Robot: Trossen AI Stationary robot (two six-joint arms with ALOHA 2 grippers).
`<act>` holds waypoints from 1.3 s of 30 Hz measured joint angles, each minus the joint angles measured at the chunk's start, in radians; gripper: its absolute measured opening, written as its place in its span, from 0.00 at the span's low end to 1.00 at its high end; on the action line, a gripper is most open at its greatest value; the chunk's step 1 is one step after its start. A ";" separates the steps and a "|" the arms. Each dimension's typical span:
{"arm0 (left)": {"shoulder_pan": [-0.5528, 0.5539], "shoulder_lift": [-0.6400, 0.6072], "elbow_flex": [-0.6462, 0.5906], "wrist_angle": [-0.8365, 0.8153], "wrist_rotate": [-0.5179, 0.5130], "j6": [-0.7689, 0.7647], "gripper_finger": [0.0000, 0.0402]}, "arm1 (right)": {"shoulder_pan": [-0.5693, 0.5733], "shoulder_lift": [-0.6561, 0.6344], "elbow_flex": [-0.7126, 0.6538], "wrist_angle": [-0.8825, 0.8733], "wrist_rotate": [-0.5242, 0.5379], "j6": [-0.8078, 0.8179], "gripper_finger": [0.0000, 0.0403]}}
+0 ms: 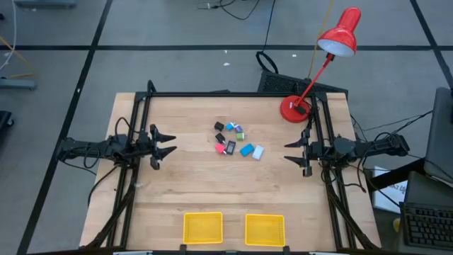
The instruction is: Pick & Place Office items
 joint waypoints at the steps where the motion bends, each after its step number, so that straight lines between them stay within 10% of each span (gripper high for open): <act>1: 0.000 0.000 0.000 0.000 0.000 0.000 0.53 | 0.000 0.000 0.000 0.000 0.000 0.000 0.48; 20: 0.000 0.000 0.000 0.000 0.000 0.000 0.53 | 0.000 0.000 0.000 0.000 0.000 0.004 0.48; 39: 0.000 0.000 0.000 0.000 0.000 0.000 0.53 | 0.001 0.007 0.000 0.042 0.030 0.433 0.49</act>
